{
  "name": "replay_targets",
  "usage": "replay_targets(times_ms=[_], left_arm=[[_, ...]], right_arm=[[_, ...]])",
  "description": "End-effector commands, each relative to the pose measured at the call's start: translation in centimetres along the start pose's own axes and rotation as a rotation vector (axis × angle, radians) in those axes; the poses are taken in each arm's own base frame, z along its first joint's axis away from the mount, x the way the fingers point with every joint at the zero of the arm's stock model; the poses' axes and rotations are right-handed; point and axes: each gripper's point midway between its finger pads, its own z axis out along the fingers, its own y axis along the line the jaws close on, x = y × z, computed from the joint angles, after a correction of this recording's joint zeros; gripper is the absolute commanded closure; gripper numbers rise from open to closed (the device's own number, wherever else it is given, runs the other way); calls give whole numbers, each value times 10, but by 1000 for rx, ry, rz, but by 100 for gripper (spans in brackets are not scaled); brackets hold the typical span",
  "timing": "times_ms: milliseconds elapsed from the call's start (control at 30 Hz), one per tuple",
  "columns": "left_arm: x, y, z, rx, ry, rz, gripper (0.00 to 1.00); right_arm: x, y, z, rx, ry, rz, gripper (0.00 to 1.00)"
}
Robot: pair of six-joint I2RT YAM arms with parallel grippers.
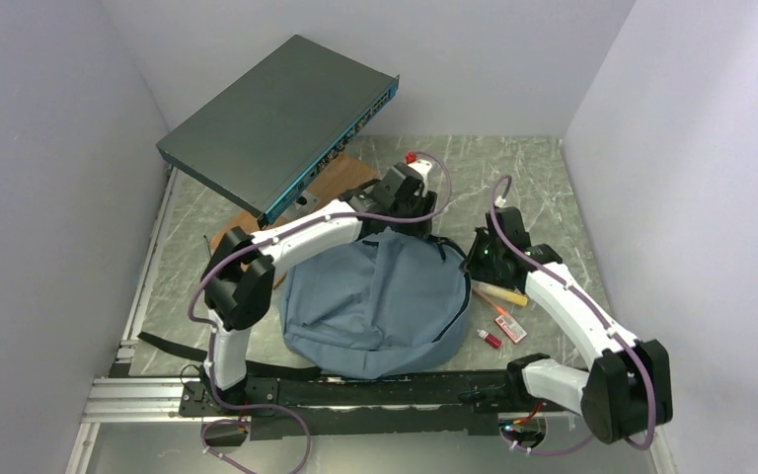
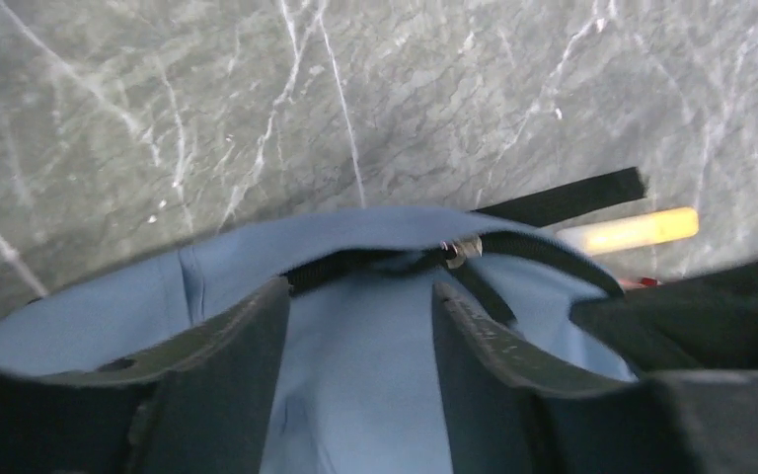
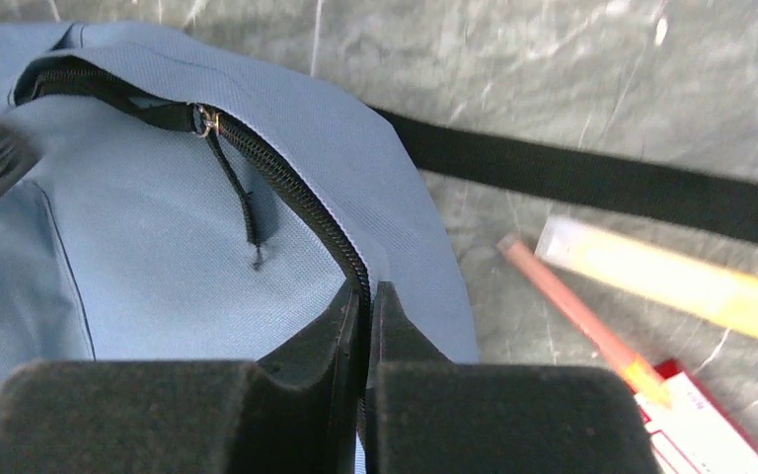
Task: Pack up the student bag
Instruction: Zip the student bag at the center of the board, then unzip the student bag at the center of the board.
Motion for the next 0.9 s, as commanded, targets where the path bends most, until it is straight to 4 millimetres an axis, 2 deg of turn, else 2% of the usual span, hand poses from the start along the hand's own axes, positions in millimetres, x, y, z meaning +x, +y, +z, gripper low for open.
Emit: replay_targets(times_ms=[0,67,167,233,267,400,467,633,767,833,867], left_arm=[[-66,-28,-88,125,-175,51,34],[-69,-36,-117,174,-197,59,25],[-61,-45,-166,258,-216,68,17],[-41,-45,-186,311,-200,85,12],[-33,-44,-196,327,-201,90,8],[-4,-40,-234,383,-207,77,1],[8,-39,-251,411,-208,76,0],[29,-21,-288,380,-246,102,0],[44,1,-308,298,-265,106,0],[54,9,-314,277,-268,97,0],[58,13,-316,268,-271,89,0]], right_arm=[[-73,20,0,-5,-187,-78,100],[-82,24,5,15,-163,-101,100],[-91,28,2,31,-137,-140,76],[-95,28,-2,37,-148,-171,57],[-97,28,-5,39,-156,-189,52],[-107,41,-24,-9,-188,-257,43],[-111,58,-35,-79,-237,-311,38],[-96,133,-61,-436,-397,-522,31],[-73,189,-68,-607,-526,-741,30],[-57,208,-58,-618,-511,-845,29],[-55,216,-58,-599,-501,-850,30]])
